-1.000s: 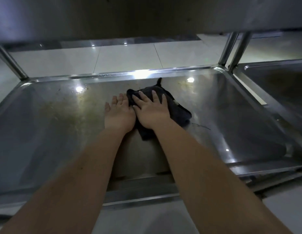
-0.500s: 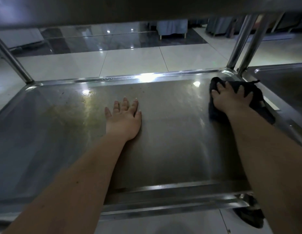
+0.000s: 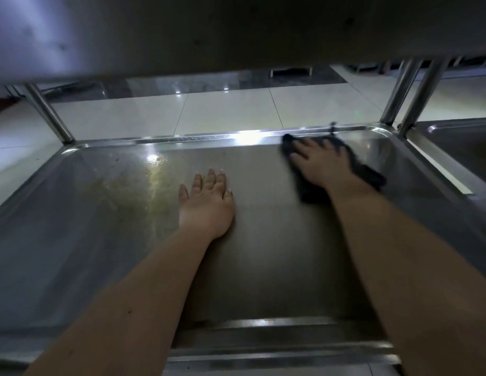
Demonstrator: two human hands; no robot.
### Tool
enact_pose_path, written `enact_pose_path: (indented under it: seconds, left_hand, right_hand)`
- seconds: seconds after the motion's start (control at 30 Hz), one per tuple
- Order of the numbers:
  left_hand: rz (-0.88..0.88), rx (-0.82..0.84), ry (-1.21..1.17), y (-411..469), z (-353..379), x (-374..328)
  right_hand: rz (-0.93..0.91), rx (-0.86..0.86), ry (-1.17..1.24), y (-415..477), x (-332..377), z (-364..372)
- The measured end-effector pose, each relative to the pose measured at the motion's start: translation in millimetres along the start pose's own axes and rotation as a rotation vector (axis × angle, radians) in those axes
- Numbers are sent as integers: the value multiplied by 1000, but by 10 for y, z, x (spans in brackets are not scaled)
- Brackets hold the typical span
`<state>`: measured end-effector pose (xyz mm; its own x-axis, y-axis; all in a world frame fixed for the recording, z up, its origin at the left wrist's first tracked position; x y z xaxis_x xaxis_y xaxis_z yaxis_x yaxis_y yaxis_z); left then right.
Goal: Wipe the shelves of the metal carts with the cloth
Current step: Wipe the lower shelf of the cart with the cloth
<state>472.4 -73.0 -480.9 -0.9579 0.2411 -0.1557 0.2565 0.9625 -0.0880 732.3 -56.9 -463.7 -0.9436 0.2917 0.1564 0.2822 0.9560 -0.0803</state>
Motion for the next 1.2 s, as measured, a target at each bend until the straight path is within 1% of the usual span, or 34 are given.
enact_pose_path:
  seconds: [0.07, 0.13, 0.2, 0.27, 0.3, 0.33, 0.47, 0.5, 0.57, 0.63, 0.73, 0.87, 0.9, 0.97, 1.03, 1.07, 1.13, 1.2]
  left_hand:
    - [4, 1, 3, 11, 2, 4]
    - [10, 2, 9, 13, 7, -6]
    - [15, -4, 20, 12, 9, -26]
    - [15, -6, 22, 25, 11, -45]
    - [14, -4, 24, 34, 13, -49]
    - [13, -1, 28, 36, 21, -48]
    - [15, -12, 42, 35, 34, -23]
    - [16, -17, 42, 40, 31, -15]
    - [16, -21, 33, 41, 25, -2]
    - [19, -19, 24, 40, 27, -4]
    - [23, -17, 11, 41, 39, -8]
    - [19, -11, 10, 49, 46, -17]
    - [18, -12, 11, 47, 47, -24]
    - [18, -13, 10, 51, 45, -40]
    - [16, -4, 11, 55, 48, -41]
    - [15, 4, 12, 60, 52, -39]
    - [16, 20, 6, 61, 55, -33]
    - [19, 20, -4, 58, 46, -28]
  right_hand:
    - [154, -3, 14, 48, -665, -111]
    - [275, 7, 31, 45, -1099, -164]
    - [355, 18, 41, 73, -1219, -156]
    - [377, 24, 59, 145, -1006, -114]
    - [333, 26, 56, 208, -756, -79]
    - [249, 27, 38, 273, -410, -33]
    - [-205, 47, -43, 250, 1273, 235]
    - [-267, 71, -39, 202, 1524, 289]
    - [-309, 110, -22, 187, 1642, 321]
    - [-270, 83, -18, 223, 1360, 238]
    - [-56, -24, 5, 275, 432, 16]
    - [280, 10, 35, 105, -977, -131]
    - [352, 8, 30, 32, -1206, -156]
    - [439, 4, 15, -93, -1371, -155]
    - [457, 12, 26, -197, -1180, -100]
    - [423, 9, 36, -231, -968, -65]
    - [277, 4, 42, -296, -350, 29]
    - [98, 27, 30, -440, 411, 166]
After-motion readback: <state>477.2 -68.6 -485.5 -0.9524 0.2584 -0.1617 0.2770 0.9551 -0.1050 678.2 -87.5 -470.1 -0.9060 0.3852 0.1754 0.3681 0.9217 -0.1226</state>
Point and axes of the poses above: each hand's wrist, its own y-axis towards the middle knuckle, its own z-axis out of the palm, x = y × z, the point moved 10 cm from there along y, towards the middle knuckle, and after that the axes turned 3 degrees about x, right-handed, at the moved point
